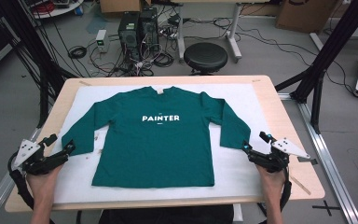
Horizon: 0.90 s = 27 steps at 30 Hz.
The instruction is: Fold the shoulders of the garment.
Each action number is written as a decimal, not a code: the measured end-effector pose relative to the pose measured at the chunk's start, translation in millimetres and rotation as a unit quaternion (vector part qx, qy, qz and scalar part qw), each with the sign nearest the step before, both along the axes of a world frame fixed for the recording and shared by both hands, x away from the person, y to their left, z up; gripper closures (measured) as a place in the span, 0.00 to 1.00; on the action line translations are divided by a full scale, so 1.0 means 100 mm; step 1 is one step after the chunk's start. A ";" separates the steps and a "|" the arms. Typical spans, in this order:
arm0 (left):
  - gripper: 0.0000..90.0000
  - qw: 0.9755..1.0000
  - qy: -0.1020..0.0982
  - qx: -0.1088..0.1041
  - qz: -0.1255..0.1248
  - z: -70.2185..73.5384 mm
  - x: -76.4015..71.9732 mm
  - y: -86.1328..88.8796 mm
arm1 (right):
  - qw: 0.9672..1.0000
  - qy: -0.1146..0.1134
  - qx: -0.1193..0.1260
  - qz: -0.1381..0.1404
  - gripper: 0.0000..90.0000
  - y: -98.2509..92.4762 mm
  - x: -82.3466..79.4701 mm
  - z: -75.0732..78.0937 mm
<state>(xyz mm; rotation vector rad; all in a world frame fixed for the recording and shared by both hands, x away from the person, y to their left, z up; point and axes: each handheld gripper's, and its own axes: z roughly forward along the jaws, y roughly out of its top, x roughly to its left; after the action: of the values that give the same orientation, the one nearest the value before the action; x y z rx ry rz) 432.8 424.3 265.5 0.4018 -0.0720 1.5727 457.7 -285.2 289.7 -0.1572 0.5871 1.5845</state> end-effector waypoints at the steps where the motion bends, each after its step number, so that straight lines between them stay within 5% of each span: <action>1: 0.26 1.000 0.000 0.000 0.000 0.00 0.00 0.00 | 1.000 0.001 -0.001 0.000 0.20 0.00 0.00 0.00; 27: 0.26 1.000 0.003 -0.003 0.003 0.01 0.00 -0.01 | 1.000 0.005 -0.004 -0.009 0.20 0.02 0.00 0.01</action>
<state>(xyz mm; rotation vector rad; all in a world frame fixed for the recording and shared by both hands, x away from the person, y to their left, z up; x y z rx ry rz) 432.7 423.4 266.1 0.4024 -0.0601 1.5780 457.4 -283.5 290.6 -0.1510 0.6013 1.5670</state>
